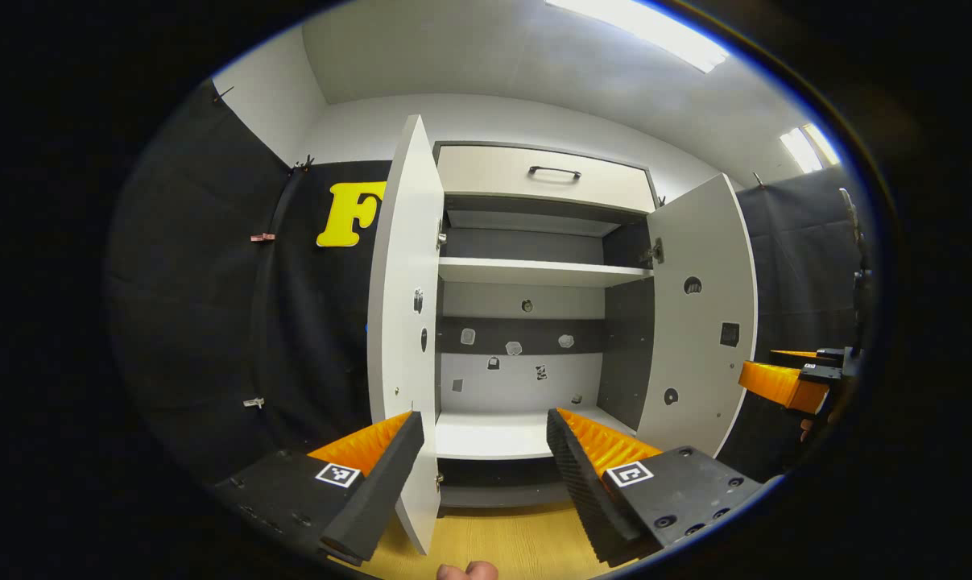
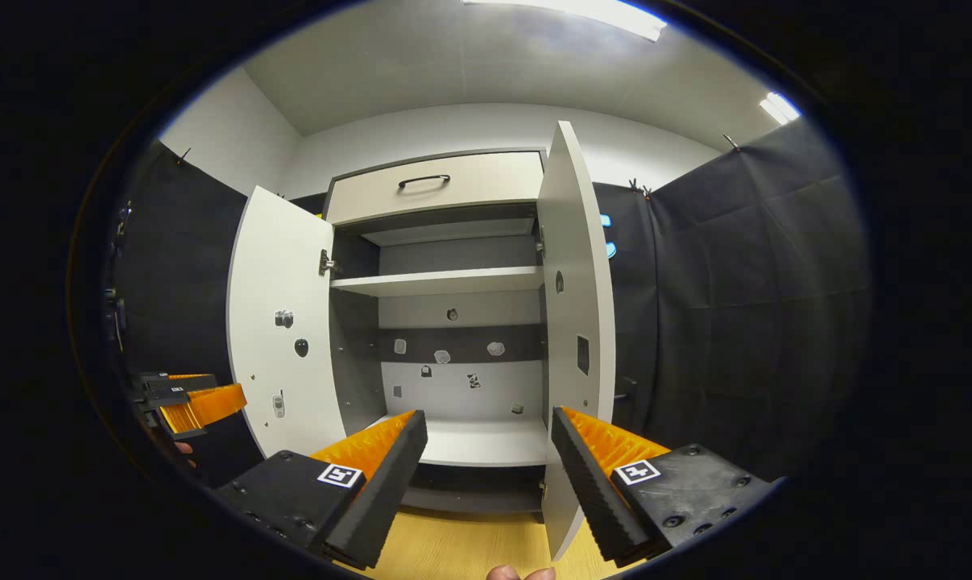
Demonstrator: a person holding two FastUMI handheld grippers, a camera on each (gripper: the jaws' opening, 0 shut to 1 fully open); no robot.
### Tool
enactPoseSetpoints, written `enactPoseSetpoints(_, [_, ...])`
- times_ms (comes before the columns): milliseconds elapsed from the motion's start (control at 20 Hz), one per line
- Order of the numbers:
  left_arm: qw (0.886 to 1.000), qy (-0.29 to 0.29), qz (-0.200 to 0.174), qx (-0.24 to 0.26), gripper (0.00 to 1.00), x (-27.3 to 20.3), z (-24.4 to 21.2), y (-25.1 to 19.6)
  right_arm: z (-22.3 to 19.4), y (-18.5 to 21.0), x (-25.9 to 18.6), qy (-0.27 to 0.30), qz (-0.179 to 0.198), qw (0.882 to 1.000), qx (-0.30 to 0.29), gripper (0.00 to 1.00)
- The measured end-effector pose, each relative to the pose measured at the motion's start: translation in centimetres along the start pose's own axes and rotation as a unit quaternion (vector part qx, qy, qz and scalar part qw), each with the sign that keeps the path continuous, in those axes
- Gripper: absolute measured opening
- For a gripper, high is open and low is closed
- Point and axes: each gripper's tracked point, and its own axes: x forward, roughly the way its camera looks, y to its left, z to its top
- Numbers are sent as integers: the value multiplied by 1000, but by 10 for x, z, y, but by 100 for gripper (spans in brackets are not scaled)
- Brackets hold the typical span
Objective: Open the right door of the double-door shoe cabinet with the right hand, and open the left door with the left hand.
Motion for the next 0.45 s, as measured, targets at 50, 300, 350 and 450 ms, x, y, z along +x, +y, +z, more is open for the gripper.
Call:
enactPoseSetpoints(50, [1000,0,0,3,95,0,0,0,0,0,0,0,0,1000,0,98])
enactPoseSetpoints(300, [1000,2,-1,6,95,3,-1,-1,-1,1,1,0,0,1000,3,98])
enactPoseSetpoints(350, [1000,2,0,6,95,3,-1,0,-1,1,1,0,0,1000,3,98])
enactPoseSetpoints(450, [1000,1,0,8,95,3,0,0,-1,0,1,-1,-2,1000,2,98])
